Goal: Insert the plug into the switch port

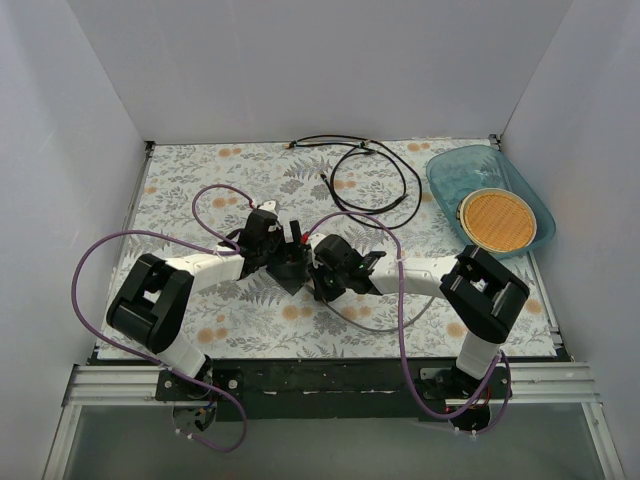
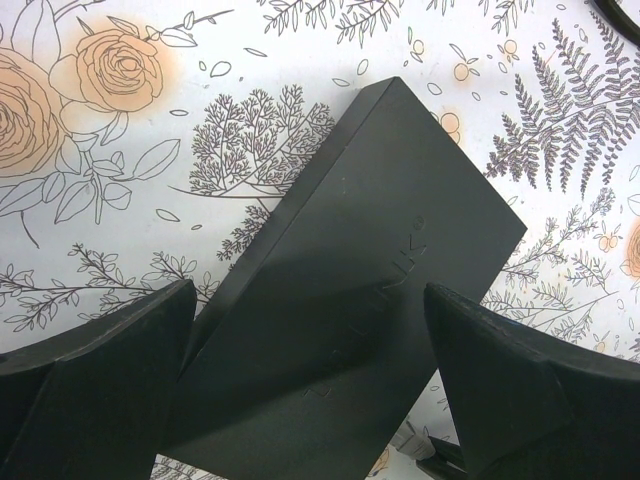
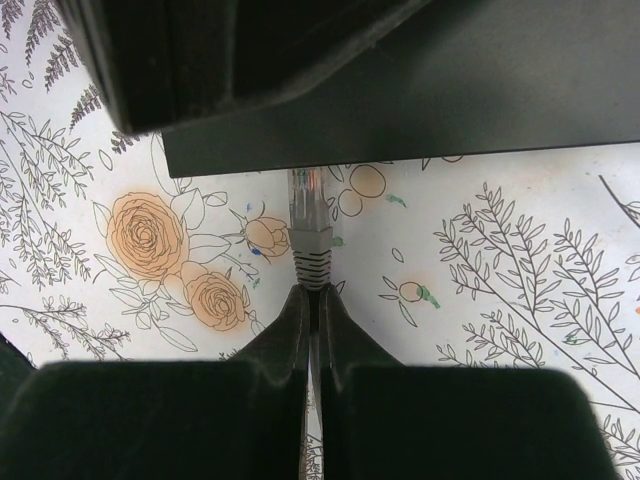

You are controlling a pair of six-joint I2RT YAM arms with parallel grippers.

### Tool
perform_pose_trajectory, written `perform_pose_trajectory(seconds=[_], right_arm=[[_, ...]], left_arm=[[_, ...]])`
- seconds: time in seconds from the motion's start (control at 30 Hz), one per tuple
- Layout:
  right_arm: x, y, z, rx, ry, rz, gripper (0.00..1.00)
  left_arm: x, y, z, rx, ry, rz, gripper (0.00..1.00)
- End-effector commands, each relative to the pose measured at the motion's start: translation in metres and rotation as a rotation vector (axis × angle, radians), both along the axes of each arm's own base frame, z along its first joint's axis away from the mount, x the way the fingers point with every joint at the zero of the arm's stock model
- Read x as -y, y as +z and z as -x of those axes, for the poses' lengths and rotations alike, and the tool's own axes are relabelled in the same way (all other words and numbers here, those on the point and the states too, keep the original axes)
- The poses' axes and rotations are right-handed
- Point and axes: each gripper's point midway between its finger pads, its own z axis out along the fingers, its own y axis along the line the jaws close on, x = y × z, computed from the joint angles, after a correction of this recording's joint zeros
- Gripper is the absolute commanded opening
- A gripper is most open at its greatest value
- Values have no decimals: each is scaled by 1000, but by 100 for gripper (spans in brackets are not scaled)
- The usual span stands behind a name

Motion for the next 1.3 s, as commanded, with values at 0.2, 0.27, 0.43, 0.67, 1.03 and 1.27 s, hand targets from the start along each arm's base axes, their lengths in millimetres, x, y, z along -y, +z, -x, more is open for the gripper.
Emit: perform_pose_trajectory(seconds=[0.2, 0.27, 0.43, 0.67, 1.03, 1.27], right_arm=[[-15, 24, -16, 66, -33, -62, 1], [-18, 26, -15, 69, -31, -71, 1], [-21, 35, -15, 79, -33, -95, 1], [-24, 41, -16, 88, -34, -107, 1], [-30, 57, -19, 121, -38, -128, 1], [-29, 45, -19, 112, -36, -106, 1]], left_arm=[[-2, -11, 14, -46, -19, -1, 98], [-1, -11, 15, -51, -21, 1, 98], [-1, -15, 18, -62, -24, -1, 98], [0, -14, 16, -47, -24, 12, 98], [0, -18, 18, -57, -25, 10, 98], [0, -16, 18, -53, -29, 16, 98]])
